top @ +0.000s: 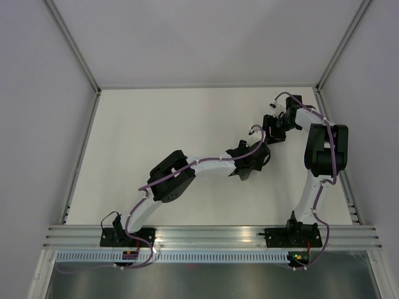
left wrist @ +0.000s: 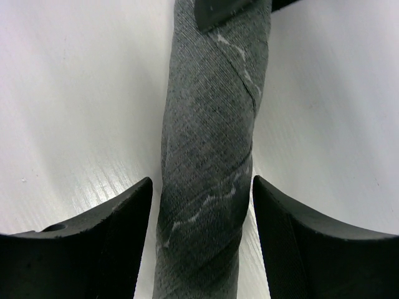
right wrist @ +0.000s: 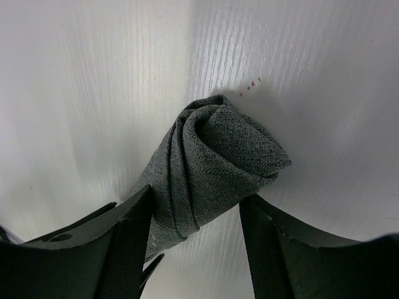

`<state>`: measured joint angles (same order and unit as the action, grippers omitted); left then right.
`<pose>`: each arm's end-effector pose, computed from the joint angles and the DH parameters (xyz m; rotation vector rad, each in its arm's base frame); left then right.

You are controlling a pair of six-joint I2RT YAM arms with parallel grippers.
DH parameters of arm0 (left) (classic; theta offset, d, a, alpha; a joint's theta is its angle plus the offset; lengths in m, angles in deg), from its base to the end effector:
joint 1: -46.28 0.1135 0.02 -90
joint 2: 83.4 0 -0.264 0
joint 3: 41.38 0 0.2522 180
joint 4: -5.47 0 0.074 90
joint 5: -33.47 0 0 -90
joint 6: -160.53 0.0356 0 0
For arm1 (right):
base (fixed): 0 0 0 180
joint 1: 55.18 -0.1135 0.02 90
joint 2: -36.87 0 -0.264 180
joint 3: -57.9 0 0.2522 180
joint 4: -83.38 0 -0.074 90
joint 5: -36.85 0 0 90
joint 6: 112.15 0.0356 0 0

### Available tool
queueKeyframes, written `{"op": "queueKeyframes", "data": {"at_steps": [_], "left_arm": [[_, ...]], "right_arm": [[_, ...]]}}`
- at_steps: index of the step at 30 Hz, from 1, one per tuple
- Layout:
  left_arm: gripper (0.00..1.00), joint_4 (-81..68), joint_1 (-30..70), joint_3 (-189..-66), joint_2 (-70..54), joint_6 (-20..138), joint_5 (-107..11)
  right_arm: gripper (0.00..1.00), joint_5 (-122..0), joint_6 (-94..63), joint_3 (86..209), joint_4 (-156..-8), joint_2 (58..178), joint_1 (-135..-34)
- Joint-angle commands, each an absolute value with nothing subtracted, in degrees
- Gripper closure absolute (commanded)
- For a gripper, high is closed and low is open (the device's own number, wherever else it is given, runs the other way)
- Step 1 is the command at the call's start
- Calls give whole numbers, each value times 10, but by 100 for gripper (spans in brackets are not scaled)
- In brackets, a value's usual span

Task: Fold the napkin, place the utensils inside, and roll it up
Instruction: Adjust the napkin at the center of the board.

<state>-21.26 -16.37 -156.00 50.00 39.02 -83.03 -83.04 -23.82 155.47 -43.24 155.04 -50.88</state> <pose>0.2504 -0.4496 0.1486 0.3991 2.2479 -0.3163 0.4098 -0.0130 0.1567 -0.0402 2.7538 0.7134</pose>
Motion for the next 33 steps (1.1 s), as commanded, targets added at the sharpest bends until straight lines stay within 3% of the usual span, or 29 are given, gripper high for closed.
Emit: {"op": "queueKeyframes", "data": {"at_steps": [1,33], "left_arm": [[30,-167,-165,-1546,443,435,-808],[27,-96,-155,-1430,290,458,-771]], "right_arm": [[37,-812,-235,1587,-432,1567,-509],[35,-784,-245,1694,-421,1595,-566]]}}
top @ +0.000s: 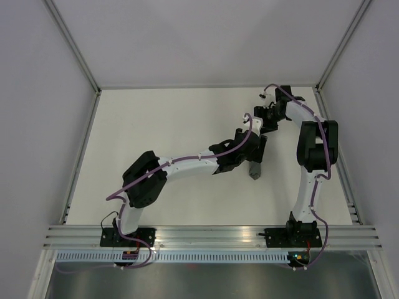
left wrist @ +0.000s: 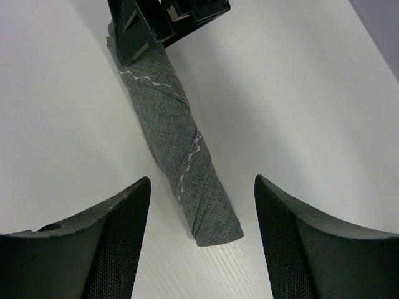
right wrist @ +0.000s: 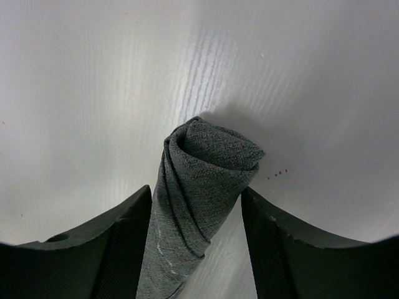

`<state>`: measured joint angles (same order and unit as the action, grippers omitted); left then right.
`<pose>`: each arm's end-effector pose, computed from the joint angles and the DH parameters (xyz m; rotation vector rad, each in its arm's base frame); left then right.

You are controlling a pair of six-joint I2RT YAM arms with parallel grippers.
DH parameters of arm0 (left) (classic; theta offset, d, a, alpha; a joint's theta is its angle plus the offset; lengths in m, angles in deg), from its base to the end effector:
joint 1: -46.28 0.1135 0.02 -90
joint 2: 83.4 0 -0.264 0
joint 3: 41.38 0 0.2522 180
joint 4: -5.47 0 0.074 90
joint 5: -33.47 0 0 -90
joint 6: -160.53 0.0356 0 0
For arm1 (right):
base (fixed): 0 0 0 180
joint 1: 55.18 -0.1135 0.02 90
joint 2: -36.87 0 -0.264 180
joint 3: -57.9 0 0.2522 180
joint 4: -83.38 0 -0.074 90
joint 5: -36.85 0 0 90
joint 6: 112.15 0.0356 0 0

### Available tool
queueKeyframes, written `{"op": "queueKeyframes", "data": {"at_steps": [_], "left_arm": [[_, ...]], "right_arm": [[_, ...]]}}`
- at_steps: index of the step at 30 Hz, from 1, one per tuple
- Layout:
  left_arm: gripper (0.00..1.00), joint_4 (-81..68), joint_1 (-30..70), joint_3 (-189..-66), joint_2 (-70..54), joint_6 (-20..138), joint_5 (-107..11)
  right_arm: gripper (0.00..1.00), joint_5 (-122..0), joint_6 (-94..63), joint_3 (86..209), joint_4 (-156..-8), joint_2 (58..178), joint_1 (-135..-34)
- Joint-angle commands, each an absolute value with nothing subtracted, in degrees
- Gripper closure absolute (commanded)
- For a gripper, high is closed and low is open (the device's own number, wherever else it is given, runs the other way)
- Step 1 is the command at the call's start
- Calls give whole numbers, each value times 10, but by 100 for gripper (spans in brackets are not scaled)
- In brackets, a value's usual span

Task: Fold the napkin, place the utensils inside, and roll it up
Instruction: Adjust the napkin at the center of the board, then reset both arms

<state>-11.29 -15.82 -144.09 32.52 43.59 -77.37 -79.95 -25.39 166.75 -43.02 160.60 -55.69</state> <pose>0.2329 -0.4128 0.2397 0.4207 2.0651 -0.5741 0.4490 0.0200 0.1699 -0.2098 2.6848 0.6286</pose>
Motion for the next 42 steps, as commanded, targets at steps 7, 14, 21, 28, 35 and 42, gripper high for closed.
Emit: {"op": "queueKeyframes", "data": {"at_steps": [7,14,21,28,35,42], "left_arm": [[27,-110,-149,-1415,256,464,-766],[27,-117,-138,-1368,187,467,-757],[27,-157,-130,-1297,86,470,-745],[26,-179,-72,-1159,-97,459,-697],[23,-194,-14,-1082,-210,462,-663],[23,-201,-3,-1081,-228,468,-649]], "right_arm": [[31,-785,-241,1714,-406,1555,-565],[29,-785,-237,1711,-415,1495,-560],[28,-833,-243,1656,-430,1338,-497],[18,-800,-278,1497,-482,1111,-433],[6,-789,-299,1418,-472,999,-424],[7,-785,-301,1393,-477,1013,-424]]}}
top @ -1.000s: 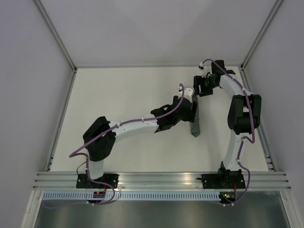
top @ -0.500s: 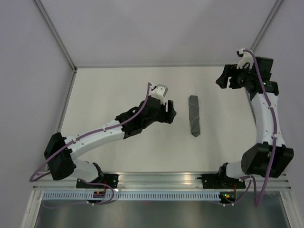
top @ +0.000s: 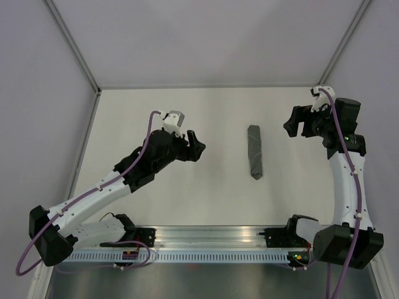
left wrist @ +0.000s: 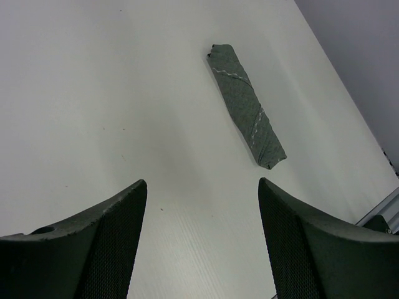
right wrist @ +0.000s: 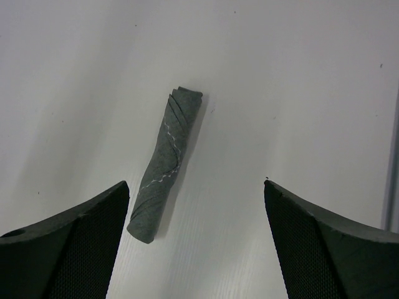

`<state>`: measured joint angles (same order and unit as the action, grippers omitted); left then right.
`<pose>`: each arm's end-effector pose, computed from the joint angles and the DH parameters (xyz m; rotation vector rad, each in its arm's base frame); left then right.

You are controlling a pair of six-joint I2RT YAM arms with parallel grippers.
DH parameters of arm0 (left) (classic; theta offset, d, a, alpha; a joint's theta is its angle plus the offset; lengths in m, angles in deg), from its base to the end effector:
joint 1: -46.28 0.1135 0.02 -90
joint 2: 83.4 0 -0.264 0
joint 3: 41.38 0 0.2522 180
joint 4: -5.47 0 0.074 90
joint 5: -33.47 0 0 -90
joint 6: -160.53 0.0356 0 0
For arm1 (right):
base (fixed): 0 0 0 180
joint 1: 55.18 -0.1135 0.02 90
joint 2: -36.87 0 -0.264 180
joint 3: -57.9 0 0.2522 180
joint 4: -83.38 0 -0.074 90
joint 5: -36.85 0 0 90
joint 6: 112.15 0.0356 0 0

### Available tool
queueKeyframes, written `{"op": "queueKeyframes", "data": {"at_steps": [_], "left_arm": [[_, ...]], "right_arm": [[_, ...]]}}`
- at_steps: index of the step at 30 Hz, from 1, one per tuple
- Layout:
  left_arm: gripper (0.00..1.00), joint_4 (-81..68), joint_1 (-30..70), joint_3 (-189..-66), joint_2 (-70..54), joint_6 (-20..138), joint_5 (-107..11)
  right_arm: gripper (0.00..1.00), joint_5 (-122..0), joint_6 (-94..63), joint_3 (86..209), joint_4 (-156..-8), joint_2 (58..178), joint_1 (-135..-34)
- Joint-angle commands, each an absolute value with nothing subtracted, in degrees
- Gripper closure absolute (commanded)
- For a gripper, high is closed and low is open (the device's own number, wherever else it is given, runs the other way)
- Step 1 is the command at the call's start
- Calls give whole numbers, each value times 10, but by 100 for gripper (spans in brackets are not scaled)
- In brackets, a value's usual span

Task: Fold the napkin, place the utensils inside, and roll it up
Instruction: Reset both arms

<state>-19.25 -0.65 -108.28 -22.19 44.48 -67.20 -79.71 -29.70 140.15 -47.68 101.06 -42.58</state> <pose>0.1734 -0.1758 0.3343 0.2260 1.9437 -0.6812 0.2335 -0.0359 0.3750 -0.1830 2.0506 0.2717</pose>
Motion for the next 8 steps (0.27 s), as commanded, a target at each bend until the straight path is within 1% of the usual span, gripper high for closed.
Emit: {"op": "queueKeyframes", "data": {"at_steps": [1,6,8], "left_arm": [[23,-202,-2,-1081,-228,469,-647],[23,-202,-1,-1083,-228,470,-639],[23,-202,0,-1083,-228,468,-636]], "right_arm": [[7,-785,-300,1393,-478,1013,-424],[5,-776,-294,1385,-491,1001,-424],[4,-776,-292,1388,-494,998,-424]]}}
